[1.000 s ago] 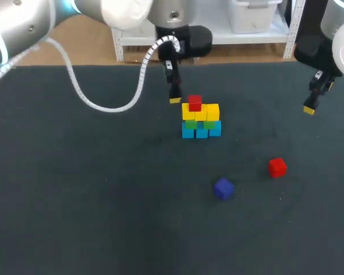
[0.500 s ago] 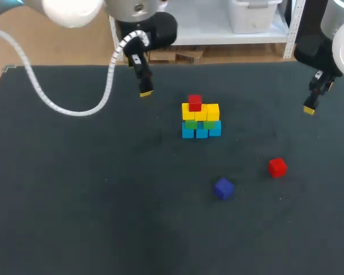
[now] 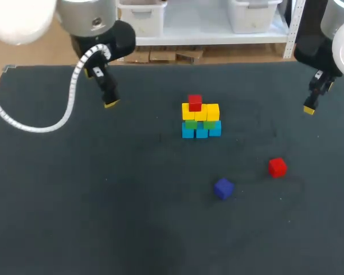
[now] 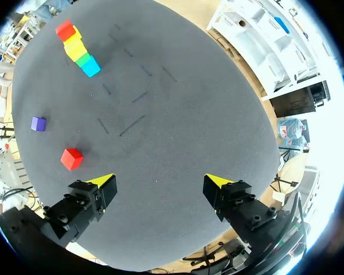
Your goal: Place the blue cubes, place green cubes on the blue cubes, place the yellow cubes on the green cubes, then place the red cubes on the yellow cubes, and place purple cube on the red cubes.
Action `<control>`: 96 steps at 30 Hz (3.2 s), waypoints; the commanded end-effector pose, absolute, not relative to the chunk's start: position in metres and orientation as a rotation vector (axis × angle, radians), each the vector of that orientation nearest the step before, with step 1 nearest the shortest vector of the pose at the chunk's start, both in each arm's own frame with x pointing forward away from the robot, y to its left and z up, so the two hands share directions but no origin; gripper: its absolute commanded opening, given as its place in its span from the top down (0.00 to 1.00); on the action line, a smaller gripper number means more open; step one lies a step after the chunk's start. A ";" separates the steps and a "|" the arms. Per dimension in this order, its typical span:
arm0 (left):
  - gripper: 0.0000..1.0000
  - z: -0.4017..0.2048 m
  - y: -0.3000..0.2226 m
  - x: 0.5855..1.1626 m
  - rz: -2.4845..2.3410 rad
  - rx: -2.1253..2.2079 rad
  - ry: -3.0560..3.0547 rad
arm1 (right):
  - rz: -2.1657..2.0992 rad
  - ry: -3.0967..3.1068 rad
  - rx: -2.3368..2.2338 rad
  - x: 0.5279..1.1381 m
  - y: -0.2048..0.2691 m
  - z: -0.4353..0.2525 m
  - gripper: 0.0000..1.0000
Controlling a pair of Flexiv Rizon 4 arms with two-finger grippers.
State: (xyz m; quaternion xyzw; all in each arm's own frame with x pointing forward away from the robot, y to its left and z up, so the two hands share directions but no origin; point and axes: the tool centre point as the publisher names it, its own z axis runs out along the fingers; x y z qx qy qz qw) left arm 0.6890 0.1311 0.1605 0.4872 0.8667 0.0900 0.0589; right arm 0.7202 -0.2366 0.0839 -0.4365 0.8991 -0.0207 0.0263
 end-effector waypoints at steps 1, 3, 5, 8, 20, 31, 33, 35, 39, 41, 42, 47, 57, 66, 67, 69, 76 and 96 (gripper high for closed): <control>0.00 0.157 0.153 0.672 0.208 1.426 2.585 | -0.063 2.777 -1.348 0.720 -0.237 0.084 0.00; 0.00 0.154 0.161 0.669 0.183 1.399 2.608 | -0.063 2.777 -1.348 0.720 -0.237 0.084 0.00; 0.00 0.151 0.169 0.666 0.175 1.372 2.631 | -0.063 2.777 -1.348 0.720 -0.237 0.084 0.00; 0.00 0.144 0.181 0.664 0.143 1.318 2.670 | -0.063 2.777 -1.348 0.720 -0.237 0.084 0.00; 0.00 0.119 0.224 0.676 0.093 1.133 2.782 | -0.063 2.777 -1.348 0.720 -0.237 0.084 0.00; 0.00 0.117 0.235 0.682 0.090 1.088 2.792 | -0.063 2.777 -1.348 0.720 -0.237 0.084 0.00; 0.00 0.117 0.235 0.682 0.090 1.088 2.792 | -0.063 2.777 -1.348 0.720 -0.237 0.084 0.00; 0.00 0.117 0.235 0.682 0.089 1.089 2.790 | -0.063 2.777 -1.348 0.720 -0.237 0.084 0.00; 0.00 0.116 0.235 0.683 0.076 1.077 2.825 | -0.063 2.777 -1.348 0.720 -0.237 0.084 0.00; 0.00 0.116 0.235 0.683 0.076 1.077 2.825 | -0.063 2.777 -1.348 0.720 -0.237 0.084 0.00; 0.00 0.116 0.235 0.683 0.076 1.077 2.825 | -0.063 2.777 -1.348 0.720 -0.237 0.084 0.00; 0.00 0.116 0.235 0.683 0.076 1.077 2.825 | -0.063 2.777 -1.348 0.720 -0.237 0.084 0.00; 0.00 0.116 0.235 0.683 0.076 1.077 2.825 | -0.063 2.777 -1.348 0.720 -0.237 0.084 0.00; 0.00 0.116 0.235 0.683 0.076 1.077 2.825 | -0.058 2.785 -1.359 0.719 -0.233 0.081 0.00; 0.00 0.116 0.235 0.683 0.076 1.077 2.825 | -0.060 2.784 -1.363 0.717 -0.229 0.080 0.00; 0.00 0.116 0.235 0.683 0.076 1.077 2.825 | -0.075 2.803 -1.369 0.713 -0.221 0.078 0.00; 0.00 0.116 0.235 0.683 0.076 1.077 2.825 | -0.058 2.834 -1.305 0.693 -0.203 0.076 0.00; 0.00 0.116 0.235 0.683 0.076 1.077 2.825 | -0.015 2.915 -1.094 0.622 -0.147 0.041 0.00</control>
